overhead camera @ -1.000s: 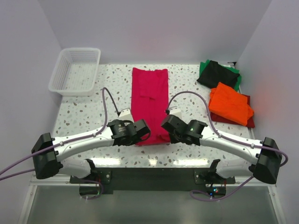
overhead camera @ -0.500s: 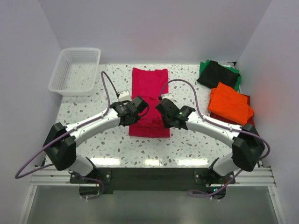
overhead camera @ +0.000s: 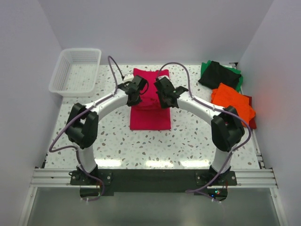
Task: Fold and stack the t-shirts
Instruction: Fold the tshirt
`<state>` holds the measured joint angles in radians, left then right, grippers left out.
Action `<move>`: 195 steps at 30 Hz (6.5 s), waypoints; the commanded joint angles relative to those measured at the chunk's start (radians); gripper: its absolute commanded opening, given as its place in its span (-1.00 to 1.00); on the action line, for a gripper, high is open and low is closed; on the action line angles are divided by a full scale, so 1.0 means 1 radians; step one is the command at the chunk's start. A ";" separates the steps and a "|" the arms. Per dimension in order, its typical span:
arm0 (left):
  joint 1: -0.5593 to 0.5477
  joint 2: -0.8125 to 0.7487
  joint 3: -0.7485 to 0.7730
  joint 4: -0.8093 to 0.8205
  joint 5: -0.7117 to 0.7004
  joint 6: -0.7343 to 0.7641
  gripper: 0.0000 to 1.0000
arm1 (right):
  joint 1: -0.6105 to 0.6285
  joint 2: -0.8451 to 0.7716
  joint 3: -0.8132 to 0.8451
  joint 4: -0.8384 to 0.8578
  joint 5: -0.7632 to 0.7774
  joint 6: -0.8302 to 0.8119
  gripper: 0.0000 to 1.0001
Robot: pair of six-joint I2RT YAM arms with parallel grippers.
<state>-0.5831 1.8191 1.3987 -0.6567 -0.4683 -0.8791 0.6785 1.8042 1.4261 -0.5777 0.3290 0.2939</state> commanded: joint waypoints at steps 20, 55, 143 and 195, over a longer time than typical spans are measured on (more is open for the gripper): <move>0.075 0.029 -0.017 0.319 0.079 0.170 -0.30 | -0.140 0.145 0.132 0.105 -0.062 -0.007 -0.06; 0.075 -0.205 -0.138 0.250 0.134 0.177 -0.29 | -0.135 0.365 0.343 0.013 -0.462 -0.162 -0.73; 0.098 0.276 0.259 0.146 0.122 0.292 -0.34 | -0.106 0.349 0.332 0.064 -0.036 -0.076 -0.50; 0.144 -0.320 -0.741 0.713 0.573 0.141 0.13 | -0.201 -0.229 -0.613 0.522 -0.541 0.203 0.05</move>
<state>-0.4450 1.5105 0.6910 -0.0666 0.0948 -0.7132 0.4759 1.5639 0.8291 -0.1741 -0.1802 0.4595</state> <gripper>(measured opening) 0.586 0.541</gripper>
